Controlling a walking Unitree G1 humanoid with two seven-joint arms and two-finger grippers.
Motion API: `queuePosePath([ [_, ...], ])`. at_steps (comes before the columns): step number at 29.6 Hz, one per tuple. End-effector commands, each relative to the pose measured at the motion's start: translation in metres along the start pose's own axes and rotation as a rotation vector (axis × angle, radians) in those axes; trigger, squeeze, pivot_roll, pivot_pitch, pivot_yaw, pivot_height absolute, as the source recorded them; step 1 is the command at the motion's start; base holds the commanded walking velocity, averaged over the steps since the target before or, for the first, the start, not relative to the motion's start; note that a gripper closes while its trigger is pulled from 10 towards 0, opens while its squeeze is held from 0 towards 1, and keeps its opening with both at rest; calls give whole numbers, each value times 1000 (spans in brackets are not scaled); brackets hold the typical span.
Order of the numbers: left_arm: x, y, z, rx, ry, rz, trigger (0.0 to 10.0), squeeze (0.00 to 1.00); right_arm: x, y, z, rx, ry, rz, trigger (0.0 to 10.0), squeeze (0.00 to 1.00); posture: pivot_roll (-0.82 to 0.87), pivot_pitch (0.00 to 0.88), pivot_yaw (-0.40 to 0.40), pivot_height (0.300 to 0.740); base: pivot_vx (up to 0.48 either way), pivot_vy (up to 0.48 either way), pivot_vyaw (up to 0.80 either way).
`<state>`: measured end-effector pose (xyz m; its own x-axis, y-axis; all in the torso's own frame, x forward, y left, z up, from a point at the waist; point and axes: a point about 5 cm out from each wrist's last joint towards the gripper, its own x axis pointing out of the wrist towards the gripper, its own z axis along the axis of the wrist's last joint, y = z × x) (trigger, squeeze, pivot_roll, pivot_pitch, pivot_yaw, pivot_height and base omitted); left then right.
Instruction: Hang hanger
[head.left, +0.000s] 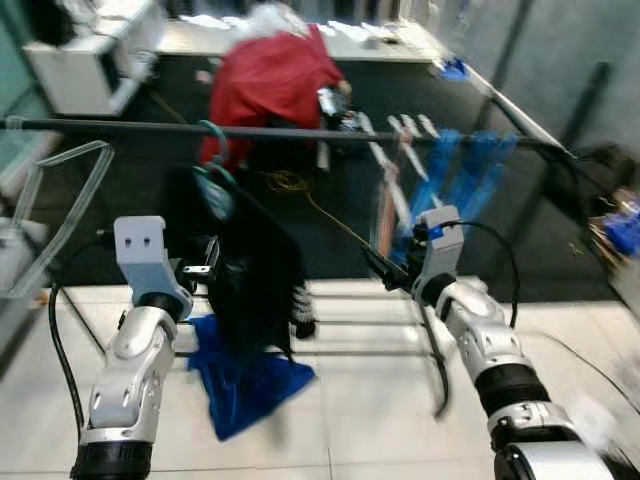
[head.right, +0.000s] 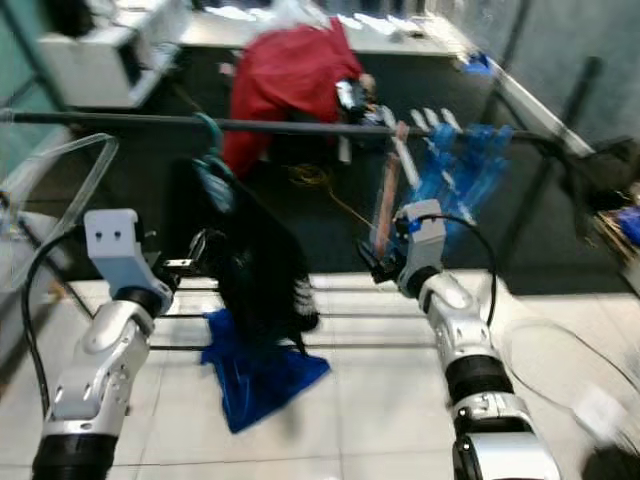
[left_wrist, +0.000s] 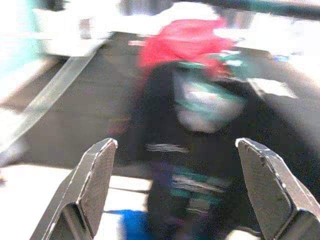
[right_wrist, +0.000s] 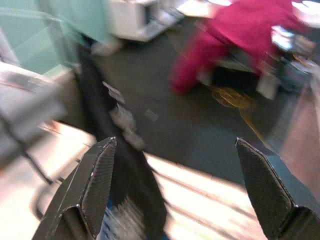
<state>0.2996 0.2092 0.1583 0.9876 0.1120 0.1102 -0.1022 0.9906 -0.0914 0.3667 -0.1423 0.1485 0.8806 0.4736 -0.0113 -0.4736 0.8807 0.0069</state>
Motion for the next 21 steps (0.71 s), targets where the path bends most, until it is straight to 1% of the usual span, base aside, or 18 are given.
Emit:
queuePosePath([
  [1,0,-3,-1,-2,1,-8,10000,0,-6,-3,-7,2,17,0,10000,0,-14,33,-77,740,281,0,800],
  [2,0,-3,-1,-2,1,-8,10000,0,-6,-3,-7,2,17,0,10000,0,-14,33,-77,740,281,0,800],
  [5,0,-4,-1,-14,2,-6,10000,0,-7,-2,-5,24,-8,24,10000,0,-15,34,-77,740,0,0,0],
  [12,1,-4,-3,-35,9,-16,10000,0,-7,-2,-6,15,7,34,10000,0,-15,33,-79,740,0,0,0],
  [13,1,-5,-4,-37,16,-28,10000,0,-7,-4,-8,2,31,18,10000,0,-15,34,-77,740,0,0,0],
  [16,1,-6,-4,-36,21,-40,10000,0,-6,-5,-9,-6,42,17,10000,0,-15,34,-77,740,0,0,0],
  [18,2,-9,-5,-29,25,-62,10000,0,-3,-5,-10,-32,76,23,10000,0,-17,32,-74,740,0,0,0],
  [21,2,-10,-5,-18,24,-71,10000,0,1,-2,-10,-46,98,49,10000,0,-16,31,-73,740,0,0,0],
])
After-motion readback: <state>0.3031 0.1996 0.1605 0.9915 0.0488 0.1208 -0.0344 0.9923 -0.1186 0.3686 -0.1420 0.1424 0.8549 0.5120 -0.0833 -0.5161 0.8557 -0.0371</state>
